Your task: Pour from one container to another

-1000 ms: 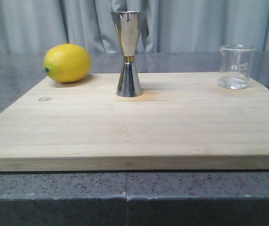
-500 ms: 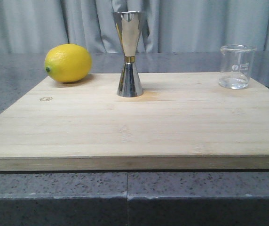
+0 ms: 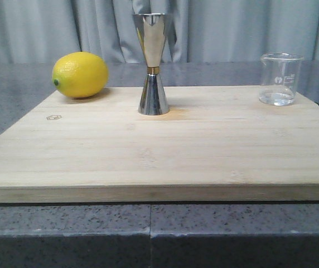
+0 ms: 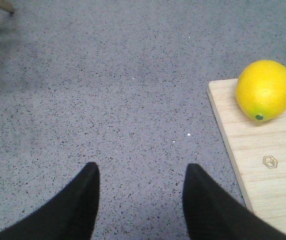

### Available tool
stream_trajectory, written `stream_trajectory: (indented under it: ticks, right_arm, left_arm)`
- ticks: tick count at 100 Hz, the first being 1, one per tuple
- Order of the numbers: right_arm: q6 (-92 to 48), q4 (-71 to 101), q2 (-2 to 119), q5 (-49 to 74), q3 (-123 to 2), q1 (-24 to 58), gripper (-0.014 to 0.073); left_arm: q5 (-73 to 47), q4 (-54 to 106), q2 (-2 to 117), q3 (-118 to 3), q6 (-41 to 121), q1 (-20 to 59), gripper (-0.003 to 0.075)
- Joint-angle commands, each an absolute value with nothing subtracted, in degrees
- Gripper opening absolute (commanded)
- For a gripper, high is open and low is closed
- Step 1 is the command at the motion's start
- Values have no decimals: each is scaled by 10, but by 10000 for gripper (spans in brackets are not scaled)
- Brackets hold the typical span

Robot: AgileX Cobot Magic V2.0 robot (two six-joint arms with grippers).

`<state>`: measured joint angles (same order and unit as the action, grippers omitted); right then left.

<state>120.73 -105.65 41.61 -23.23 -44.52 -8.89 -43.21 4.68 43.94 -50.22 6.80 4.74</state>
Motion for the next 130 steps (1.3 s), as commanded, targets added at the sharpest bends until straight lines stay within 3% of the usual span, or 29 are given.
stream_trajectory:
  ticks: [1,8,23,80,130]
  right_arm:
    - [1207,-1065,417,-202,-458,-90,13]
    - [1207,-1065,417,-201,-458,-90,-74]
    - [1207,-1065,417,-190,-458,-90,-71]
    - [1207,-1065,417,-193,-458,-90,-71]
    - [1207,-1065,417,-193,-458,-90,-71]
  left_arm:
    - [-388,50,437,-517,62,45,202]
    - [-388,50,437,-517,62,45,122]
    - [-387,50,437,-517,62,45,-19]
    - [-374,53,418,-497,62,50,-19]
    - [-82,30,99,-127,63,14,-19]
